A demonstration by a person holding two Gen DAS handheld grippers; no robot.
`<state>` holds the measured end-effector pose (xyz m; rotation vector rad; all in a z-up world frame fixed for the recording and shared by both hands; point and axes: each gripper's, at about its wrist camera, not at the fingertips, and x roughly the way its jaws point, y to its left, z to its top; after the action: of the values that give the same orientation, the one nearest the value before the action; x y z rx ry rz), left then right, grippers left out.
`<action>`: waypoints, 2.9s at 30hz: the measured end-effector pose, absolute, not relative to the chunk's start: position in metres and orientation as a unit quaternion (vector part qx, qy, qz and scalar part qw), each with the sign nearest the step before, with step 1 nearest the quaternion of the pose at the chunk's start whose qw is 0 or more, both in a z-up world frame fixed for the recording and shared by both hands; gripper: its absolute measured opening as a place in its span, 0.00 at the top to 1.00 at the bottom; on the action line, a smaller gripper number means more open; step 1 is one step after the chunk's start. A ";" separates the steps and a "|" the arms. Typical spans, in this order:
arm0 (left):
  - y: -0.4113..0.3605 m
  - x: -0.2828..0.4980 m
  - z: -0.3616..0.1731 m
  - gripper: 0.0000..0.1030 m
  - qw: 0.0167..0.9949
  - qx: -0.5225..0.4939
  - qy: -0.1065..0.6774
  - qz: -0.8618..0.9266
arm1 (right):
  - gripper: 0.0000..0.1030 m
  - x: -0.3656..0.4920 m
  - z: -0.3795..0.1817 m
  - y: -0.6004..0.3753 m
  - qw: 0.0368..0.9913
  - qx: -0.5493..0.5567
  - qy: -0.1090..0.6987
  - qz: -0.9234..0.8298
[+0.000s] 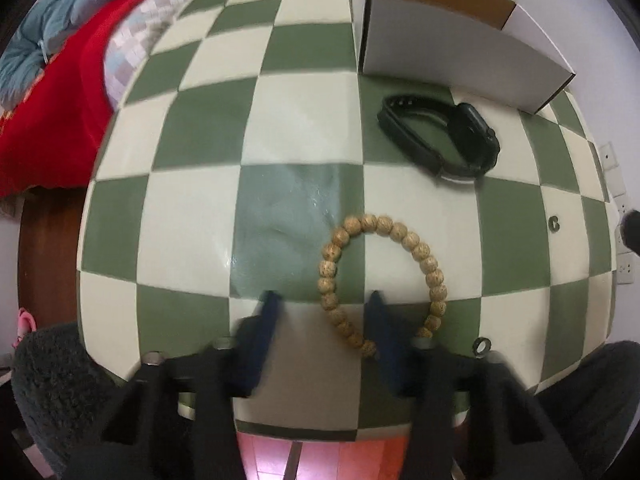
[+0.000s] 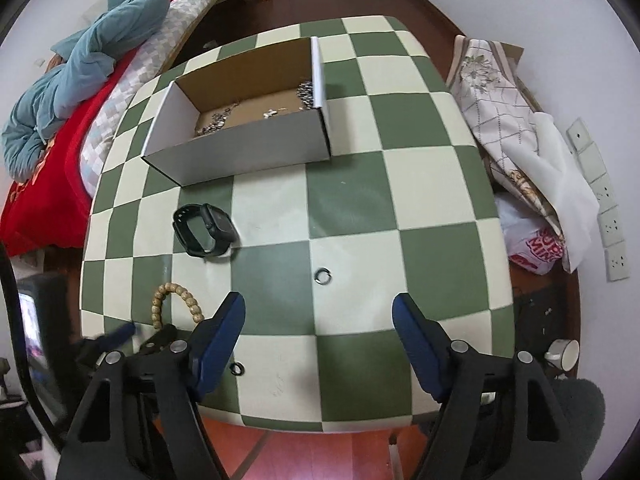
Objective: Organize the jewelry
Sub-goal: 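Grasp the wooden bead bracelet with the left gripper while the right gripper grasps the black watch band, then carry the bead bracelet and watch band into the box with both grippers, then open both grippers over the box and withdraw them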
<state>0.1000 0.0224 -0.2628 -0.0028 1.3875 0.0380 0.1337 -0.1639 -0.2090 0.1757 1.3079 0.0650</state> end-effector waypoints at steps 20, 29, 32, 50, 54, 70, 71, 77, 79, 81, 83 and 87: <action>0.070 0.108 -0.252 0.94 0.775 -0.013 0.630 0.042 | 0.83 0.199 -0.265 -0.060 0.764 0.021 0.636 0.108; 0.023 0.103 -0.244 0.94 0.780 -0.013 0.626 -0.013 | 0.83 0.149 -0.267 -0.125 0.742 0.044 0.666 0.062; 0.013 0.101 -0.245 0.94 0.779 -0.007 0.627 -0.018 | 0.79 0.142 -0.274 -0.134 0.742 0.060 0.664 0.067; 0.007 0.112 -0.146 0.94 0.826 -0.034 0.558 -0.068 | 0.85 0.156 -0.193 -0.159 0.798 0.114 0.585 0.084; 0.008 0.145 -0.104 0.94 0.844 -0.044 0.525 -0.098 | 0.85 0.174 -0.153 -0.160 0.814 0.118 0.560 0.094; -0.016 0.287 -0.127 0.94 0.820 -0.020 0.561 -0.112 | 0.85 0.292 -0.185 -0.161 0.792 0.103 0.598 0.064; -0.015 0.293 -0.132 0.94 0.816 -0.023 0.567 -0.113 | 0.85 0.296 -0.189 -0.160 0.790 0.101 0.602 0.064; -0.011 0.314 -0.144 0.91 0.804 -0.043 0.583 -0.104 | 0.84 0.314 -0.205 -0.151 0.778 0.096 0.617 0.068; -0.009 0.317 -0.144 0.90 0.806 -0.043 0.584 -0.091 | 0.82 0.318 -0.207 -0.150 0.776 0.101 0.618 0.068; -0.007 0.318 -0.142 0.81 0.810 -0.041 0.580 -0.077 | 0.63 0.321 -0.207 -0.149 0.777 0.106 0.618 0.066; -0.003 0.316 -0.137 0.32 0.819 -0.031 0.570 -0.059 | 0.35 0.321 -0.203 -0.152 0.779 0.110 0.614 0.060; 0.010 0.304 -0.125 0.08 0.842 -0.014 0.538 -0.021 | 0.22 0.314 -0.194 -0.151 0.786 0.082 0.611 0.042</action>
<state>0.3044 0.0097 -0.1251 -0.0295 1.1366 -0.0441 0.3141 -0.1514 -0.1935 0.1763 1.3184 0.0902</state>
